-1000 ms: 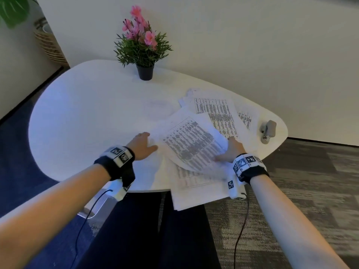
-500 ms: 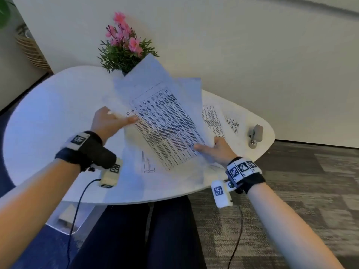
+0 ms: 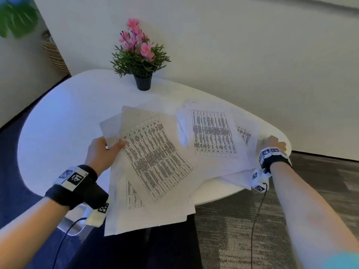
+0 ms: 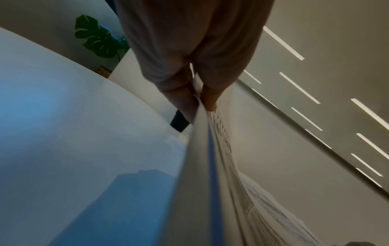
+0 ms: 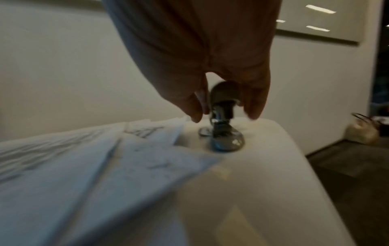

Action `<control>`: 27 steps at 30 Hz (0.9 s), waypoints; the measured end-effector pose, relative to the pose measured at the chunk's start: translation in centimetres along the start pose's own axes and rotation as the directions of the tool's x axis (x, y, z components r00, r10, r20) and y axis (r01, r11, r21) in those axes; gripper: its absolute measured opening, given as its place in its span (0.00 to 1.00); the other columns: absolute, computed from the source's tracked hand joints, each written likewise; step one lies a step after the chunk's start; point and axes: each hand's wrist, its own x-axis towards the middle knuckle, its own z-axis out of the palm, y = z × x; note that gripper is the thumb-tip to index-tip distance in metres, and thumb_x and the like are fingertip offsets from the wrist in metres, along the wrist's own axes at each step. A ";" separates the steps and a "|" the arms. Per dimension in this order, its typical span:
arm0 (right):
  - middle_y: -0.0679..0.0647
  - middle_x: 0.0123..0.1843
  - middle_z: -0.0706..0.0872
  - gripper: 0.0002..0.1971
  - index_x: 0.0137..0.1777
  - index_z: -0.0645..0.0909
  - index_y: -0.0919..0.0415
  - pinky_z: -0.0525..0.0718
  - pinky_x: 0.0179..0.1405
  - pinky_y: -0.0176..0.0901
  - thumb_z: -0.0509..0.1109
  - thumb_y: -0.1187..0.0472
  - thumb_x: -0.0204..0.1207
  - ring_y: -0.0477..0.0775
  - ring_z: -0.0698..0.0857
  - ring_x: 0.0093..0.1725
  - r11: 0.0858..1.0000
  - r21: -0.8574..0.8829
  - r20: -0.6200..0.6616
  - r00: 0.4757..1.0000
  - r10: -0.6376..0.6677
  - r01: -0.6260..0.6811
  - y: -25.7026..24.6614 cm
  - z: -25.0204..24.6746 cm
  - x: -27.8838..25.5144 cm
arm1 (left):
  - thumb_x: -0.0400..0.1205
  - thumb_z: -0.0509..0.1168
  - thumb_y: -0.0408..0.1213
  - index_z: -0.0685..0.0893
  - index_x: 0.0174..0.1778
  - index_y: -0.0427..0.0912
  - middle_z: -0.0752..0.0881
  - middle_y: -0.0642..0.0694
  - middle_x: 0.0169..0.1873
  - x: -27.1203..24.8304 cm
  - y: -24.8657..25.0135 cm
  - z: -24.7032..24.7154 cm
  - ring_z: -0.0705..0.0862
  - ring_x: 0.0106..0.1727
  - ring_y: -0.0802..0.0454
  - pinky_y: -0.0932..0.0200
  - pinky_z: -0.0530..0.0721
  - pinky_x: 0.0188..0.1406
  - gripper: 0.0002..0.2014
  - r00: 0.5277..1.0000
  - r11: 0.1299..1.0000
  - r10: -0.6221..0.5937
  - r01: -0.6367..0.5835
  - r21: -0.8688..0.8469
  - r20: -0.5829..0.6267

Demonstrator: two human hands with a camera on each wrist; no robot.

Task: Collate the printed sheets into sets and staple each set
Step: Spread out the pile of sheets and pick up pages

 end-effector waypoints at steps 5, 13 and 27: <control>0.66 0.46 0.76 0.05 0.46 0.69 0.53 0.77 0.38 0.55 0.61 0.62 0.71 0.64 0.77 0.39 0.979 0.192 -0.087 0.995 -0.046 0.062 1.6 1.3 0.3 | 0.80 0.70 0.41 0.86 0.60 0.38 0.87 0.42 0.54 -0.2 -1.5 0.0 0.86 0.53 0.43 0.47 0.84 0.54 0.15 0.999 0.999 -0.025 0.023 0.049 0.039; 0.69 0.57 0.75 0.18 0.65 0.74 0.56 0.80 0.43 0.58 0.61 0.71 0.78 0.72 0.80 0.43 0.896 0.348 -0.323 0.932 -0.163 0.277 -0.7 -1.9 -7.3 | 0.84 0.63 0.36 0.82 0.63 0.39 0.85 0.39 0.58 -0.8 -3.3 0.9 0.84 0.58 0.40 0.42 0.81 0.62 0.13 0.965 0.979 -0.105 0.057 0.198 0.239; 0.56 0.49 0.86 0.16 0.65 0.76 0.57 0.89 0.47 0.53 0.62 0.70 0.81 0.59 0.88 0.43 -0.373 0.893 0.096 0.917 -0.388 -0.251 -9.4 -1.0 -23.0 | 0.82 0.61 0.30 0.79 0.56 0.40 0.84 0.40 0.46 -3.2 -5.1 -4.1 0.85 0.42 0.43 0.50 0.87 0.36 0.08 0.908 0.938 -0.172 0.032 0.346 0.381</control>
